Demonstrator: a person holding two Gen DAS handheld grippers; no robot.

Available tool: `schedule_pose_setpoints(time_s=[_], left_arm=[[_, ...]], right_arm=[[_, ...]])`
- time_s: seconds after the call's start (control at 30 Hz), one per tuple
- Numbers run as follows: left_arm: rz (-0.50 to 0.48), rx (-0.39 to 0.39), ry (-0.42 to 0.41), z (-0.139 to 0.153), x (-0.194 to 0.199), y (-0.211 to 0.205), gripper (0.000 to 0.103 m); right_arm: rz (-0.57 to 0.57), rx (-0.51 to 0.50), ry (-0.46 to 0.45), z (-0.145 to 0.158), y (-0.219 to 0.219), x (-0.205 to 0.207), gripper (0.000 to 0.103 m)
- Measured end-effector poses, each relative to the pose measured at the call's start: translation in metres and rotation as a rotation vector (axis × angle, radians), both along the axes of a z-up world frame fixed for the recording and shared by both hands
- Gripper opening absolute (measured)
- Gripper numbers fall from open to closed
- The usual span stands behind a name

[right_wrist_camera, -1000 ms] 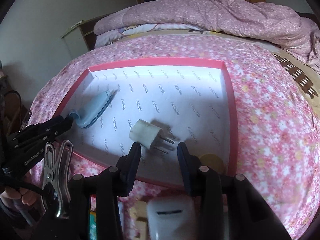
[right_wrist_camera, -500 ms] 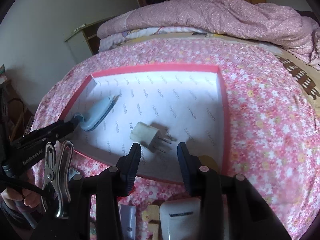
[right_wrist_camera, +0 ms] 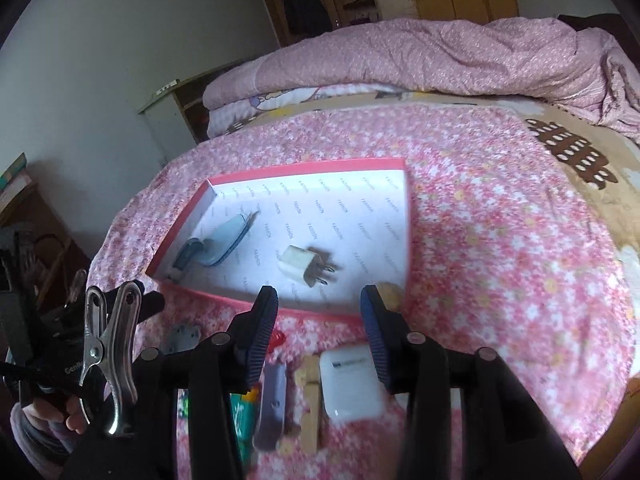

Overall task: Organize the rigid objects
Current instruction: 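Grasp the grey plastic plate with the left gripper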

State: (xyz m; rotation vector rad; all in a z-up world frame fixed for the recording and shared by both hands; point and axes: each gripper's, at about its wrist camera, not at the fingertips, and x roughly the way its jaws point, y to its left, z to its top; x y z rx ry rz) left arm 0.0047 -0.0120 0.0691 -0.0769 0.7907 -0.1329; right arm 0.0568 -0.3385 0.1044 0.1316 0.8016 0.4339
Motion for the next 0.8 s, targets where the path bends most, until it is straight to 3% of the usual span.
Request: schedule_pose_setpoints(time_s=[0.3, 0.8], left_arm=[[-0.048, 0.017, 0.048, -0.015, -0.02, -0.016, 0.05], [-0.041, 0.07, 0.095, -0.04, -0.021, -0.025, 0.05]], right_arm=[[-0.042, 0.039, 0.027, -0.013, -0.025, -0.033, 0.044], [-0.045, -0.047, 0.043, -0.044, -0.041, -0.074, 0.044]])
